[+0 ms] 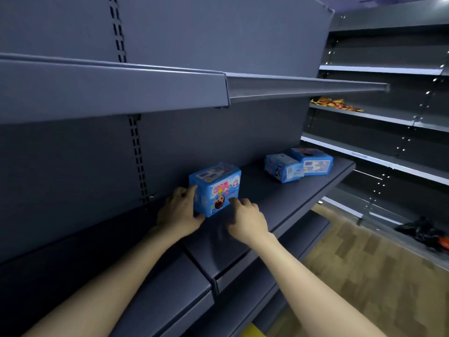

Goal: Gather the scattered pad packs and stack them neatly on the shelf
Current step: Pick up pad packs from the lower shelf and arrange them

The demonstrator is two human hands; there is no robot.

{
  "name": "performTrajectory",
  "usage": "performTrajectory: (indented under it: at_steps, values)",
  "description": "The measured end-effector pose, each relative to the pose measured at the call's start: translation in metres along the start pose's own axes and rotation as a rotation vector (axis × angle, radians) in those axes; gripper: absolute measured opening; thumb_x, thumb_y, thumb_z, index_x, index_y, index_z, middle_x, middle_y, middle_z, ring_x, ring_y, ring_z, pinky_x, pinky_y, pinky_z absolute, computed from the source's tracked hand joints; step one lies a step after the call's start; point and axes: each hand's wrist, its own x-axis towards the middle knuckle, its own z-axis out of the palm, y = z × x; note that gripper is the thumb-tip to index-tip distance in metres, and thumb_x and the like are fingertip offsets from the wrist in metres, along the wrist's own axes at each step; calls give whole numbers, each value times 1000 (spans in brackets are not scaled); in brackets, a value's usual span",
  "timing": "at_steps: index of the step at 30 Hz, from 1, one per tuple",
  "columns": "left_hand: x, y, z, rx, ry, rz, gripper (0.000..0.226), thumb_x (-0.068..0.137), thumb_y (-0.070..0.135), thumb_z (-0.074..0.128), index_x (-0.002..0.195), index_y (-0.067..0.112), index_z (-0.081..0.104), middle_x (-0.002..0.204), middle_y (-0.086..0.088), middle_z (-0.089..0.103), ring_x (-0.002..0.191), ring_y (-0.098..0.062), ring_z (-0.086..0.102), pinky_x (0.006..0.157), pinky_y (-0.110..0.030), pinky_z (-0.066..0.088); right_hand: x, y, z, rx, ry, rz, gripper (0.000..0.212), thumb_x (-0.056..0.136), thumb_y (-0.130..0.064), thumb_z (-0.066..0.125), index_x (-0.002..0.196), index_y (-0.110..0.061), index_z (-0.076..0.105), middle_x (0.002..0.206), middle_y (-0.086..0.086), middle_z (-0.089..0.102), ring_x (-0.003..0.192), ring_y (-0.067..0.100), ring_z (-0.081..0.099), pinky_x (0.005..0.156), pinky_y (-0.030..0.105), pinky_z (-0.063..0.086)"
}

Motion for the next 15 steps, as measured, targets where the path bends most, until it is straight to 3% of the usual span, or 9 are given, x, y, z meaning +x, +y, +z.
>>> performTrajectory:
  at_steps: [5, 10, 15]
  values:
    - [31, 2, 14, -247, 71, -107, 94, 69, 34, 76, 144, 28, 19, 144, -11, 24, 133, -32, 32, 101, -45, 40, 19, 5, 5, -3, 0, -32, 64, 87, -24, 57, 144, -18, 28, 137, 11, 40, 124, 32, 39, 96, 42, 42]
    - [52, 11, 29, -320, 52, -136, 101, 63, 39, 82, 143, 27, 23, 151, -14, 8, 137, -34, 23, 106, -45, 35, 27, 12, 11, 17, -13, -44, 65, 87, -24, 57, 144, -19, 27, 139, 10, 38, 125, 32, 38, 97, 42, 41]
    - [62, 21, 42, -506, 74, -161, 87, 61, 29, 85, 129, 17, 32, 138, -12, 26, 123, -32, 41, 95, -42, 44, 31, 21, 15, 25, -29, -29, 65, 87, -26, 58, 144, -19, 28, 140, 10, 37, 127, 32, 37, 99, 43, 41]
